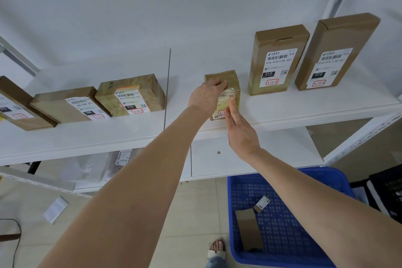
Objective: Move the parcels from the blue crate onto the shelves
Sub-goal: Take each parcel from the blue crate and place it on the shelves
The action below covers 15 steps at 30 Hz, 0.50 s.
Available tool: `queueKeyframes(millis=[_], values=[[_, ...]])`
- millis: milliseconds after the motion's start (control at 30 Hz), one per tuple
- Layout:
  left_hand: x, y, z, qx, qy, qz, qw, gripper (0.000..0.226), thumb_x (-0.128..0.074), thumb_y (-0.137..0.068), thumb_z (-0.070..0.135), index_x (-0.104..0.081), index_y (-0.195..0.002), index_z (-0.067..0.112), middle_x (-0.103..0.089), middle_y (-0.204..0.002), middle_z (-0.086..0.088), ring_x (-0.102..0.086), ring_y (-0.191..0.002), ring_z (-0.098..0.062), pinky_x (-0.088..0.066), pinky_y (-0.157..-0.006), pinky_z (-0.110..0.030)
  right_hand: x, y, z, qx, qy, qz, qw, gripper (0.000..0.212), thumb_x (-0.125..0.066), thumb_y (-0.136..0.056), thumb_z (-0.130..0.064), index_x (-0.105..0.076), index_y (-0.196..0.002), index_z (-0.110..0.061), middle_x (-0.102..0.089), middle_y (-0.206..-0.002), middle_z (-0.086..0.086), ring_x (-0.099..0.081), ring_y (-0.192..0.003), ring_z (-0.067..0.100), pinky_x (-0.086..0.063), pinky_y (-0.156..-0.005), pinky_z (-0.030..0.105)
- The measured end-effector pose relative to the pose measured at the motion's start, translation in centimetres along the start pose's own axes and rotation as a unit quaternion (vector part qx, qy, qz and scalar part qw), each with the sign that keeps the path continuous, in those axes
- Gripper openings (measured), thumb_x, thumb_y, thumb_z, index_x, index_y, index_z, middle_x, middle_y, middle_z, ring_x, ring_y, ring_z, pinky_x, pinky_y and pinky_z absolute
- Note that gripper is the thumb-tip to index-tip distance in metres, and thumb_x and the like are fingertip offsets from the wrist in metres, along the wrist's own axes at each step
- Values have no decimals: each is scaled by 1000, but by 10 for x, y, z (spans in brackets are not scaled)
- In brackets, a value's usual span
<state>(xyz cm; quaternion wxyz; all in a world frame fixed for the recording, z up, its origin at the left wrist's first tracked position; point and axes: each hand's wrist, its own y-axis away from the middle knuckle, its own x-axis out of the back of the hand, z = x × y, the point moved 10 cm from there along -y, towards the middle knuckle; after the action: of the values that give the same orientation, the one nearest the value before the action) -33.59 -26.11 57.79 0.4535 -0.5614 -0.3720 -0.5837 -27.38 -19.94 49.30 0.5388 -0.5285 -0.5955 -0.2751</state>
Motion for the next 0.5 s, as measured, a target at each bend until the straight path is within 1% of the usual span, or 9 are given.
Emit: queueKeyframes(millis=[100, 267, 333, 433, 500], values=[[1, -5, -1, 0, -3, -1, 1000, 62, -44, -90, -5, -34, -146, 20, -37, -147, 1, -44, -126, -22, -43, -92, -31, 2, -4, 0, -1, 10, 13, 1000, 73, -76, -62, 14, -48, -129, 14, -32, -149, 26, -54, -123, 34, -52, -89, 33], [-1, -13, -5, 1, -3, 2, 1000, 62, -45, -90, -3, -34, -146, 21, -35, -149, 3, -43, -128, -21, -42, -93, -30, 6, -11, 2, 1, 27, 29, 999, 74, -82, -55, 11, -55, -123, 13, -42, -143, 26, -62, -112, 32, -55, -81, 32], [-1, -16, -6, 0, -8, 1, 1000, 61, -45, -91, -2, -33, -147, 21, -34, -150, 3, -41, -129, -21, -41, -94, -29, 5, -13, 3, 0, 31, 26, 999, 74, -84, -54, 9, -56, -123, 12, -42, -144, 25, -62, -112, 31, -55, -81, 31], [-3, -16, -7, 3, -5, -1, 1000, 61, -43, -92, -2, -31, -147, 21, -32, -150, 3, -40, -129, -22, -41, -94, -30, 5, -14, 3, -1, 29, 25, 999, 70, -83, -56, 6, -58, -121, 10, -42, -144, 25, -63, -111, 30, -55, -80, 31], [-4, -15, -7, 3, -2, -5, 1000, 60, -42, -93, -1, -30, -148, 20, -31, -150, 3, -40, -130, -23, -41, -96, -31, 6, -14, 4, 1, 24, 26, 999, 67, -82, -59, 6, -58, -121, 10, -40, -145, 24, -61, -114, 31, -55, -83, 32]])
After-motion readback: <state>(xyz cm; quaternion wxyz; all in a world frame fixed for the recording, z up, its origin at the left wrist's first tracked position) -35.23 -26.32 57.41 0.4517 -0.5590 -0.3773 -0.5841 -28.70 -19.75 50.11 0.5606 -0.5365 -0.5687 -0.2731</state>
